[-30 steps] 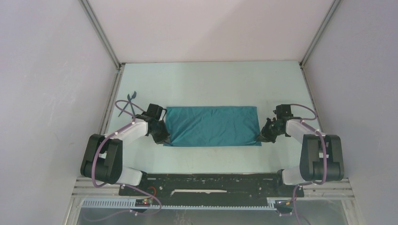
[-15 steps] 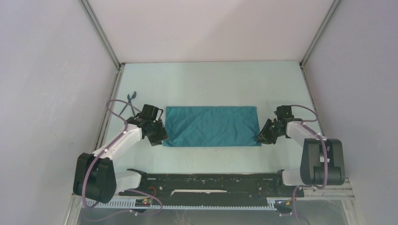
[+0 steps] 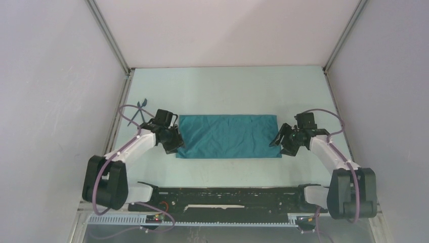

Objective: Fold the napkin into a case and place the utensils inside
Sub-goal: Fold and flatten the napkin at the center of the board, then smooth out the rectangle-folded napkin at the center of the board.

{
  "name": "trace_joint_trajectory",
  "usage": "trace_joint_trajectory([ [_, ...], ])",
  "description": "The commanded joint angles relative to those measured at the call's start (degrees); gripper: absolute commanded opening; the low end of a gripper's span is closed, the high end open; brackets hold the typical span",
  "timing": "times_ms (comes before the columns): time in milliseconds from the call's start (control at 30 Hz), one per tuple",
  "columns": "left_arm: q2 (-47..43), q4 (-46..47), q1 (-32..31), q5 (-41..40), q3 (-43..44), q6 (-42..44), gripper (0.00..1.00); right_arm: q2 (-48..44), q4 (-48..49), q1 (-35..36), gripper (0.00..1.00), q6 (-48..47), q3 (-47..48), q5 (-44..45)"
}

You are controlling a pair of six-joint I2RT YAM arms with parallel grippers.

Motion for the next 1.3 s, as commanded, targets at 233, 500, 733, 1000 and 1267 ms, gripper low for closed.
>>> trace_joint_trajectory([
  [233,4.2,10.5,-0.3,2.1,-7.0,-0.3,0.53,9.9,4.7,-0.6,0.68,-1.2,0.6,1.6],
  [500,-4.6,5.3,-0.1,2.8,-1.6,0.0,0.63,6.0,2.1,2.6,0.76,-2.3,5.6,0.6],
  [733,-0.2,16.4,3.4,11.4,5.0,-6.1,0.76,13.5,17.1,0.8,0.99,-0.4,13.4,-13.7],
  [1000,19.6,42.9,5.8,13.4,9.1,-17.5,0.78,32.6,41.5,-2.4,1.00,10.7,20.5,-27.1],
  [1267,29.0,50.4,9.1,11.4,9.4,-24.2,0.80,44.1,44.6,-6.3,1.00,12.4,23.5,-28.0],
])
